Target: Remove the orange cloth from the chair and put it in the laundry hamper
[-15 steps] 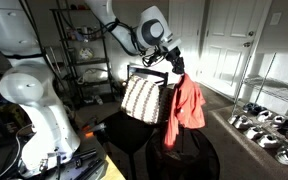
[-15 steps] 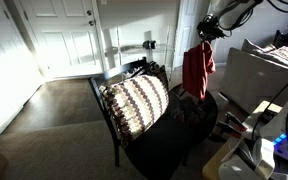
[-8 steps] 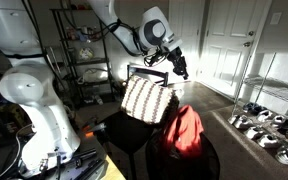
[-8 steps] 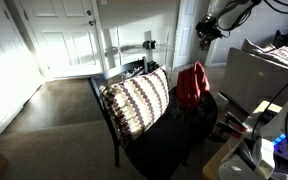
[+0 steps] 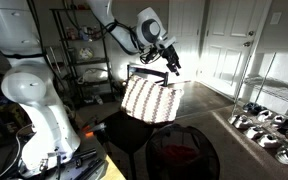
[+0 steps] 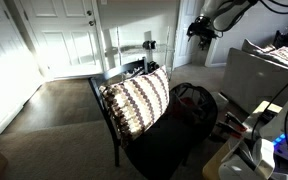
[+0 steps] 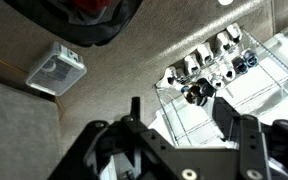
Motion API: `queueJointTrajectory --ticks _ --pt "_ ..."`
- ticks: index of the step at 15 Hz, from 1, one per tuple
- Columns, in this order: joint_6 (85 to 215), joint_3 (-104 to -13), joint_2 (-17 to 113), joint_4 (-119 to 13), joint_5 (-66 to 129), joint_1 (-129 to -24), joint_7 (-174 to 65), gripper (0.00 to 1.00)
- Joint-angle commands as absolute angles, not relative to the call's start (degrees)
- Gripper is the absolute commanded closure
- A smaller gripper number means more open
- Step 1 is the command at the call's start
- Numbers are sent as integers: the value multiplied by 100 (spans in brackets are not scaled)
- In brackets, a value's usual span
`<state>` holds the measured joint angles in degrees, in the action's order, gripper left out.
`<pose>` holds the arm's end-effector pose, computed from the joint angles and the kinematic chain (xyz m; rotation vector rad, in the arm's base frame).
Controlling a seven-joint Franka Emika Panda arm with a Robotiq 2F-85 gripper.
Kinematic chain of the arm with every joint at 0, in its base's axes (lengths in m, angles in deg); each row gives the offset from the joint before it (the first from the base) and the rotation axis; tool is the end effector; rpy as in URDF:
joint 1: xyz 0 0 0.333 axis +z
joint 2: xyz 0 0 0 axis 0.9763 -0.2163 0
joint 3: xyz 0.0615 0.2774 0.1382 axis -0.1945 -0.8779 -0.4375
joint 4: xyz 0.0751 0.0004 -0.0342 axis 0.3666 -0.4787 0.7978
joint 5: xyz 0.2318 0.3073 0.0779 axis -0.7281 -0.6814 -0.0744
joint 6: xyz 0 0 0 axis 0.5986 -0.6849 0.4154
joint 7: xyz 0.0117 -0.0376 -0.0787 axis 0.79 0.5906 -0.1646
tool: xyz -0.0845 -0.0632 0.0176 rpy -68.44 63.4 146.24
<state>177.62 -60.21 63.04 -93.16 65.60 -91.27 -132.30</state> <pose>0.5319 -0.1209 0.3836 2.5064 -1.6189 0.9049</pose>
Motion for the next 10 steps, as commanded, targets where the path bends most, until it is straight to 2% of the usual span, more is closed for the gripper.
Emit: queueJointTrajectory --ticks 1,2,3,4,10 --pt "17824 -6365 6505 -9602 6837 -8770 -13118 1" --pt "17777 -6482 6505 -9626 6673 -8649 -12939 0" --pt "17760 -6345 6326 -9412 6723 -8770 -13198 7" --pt "17755 -6439 6327 -9442 6723 -8660 -13192 1" --pt "17753 -6463 6335 -9474 6723 -8602 -13130 0"
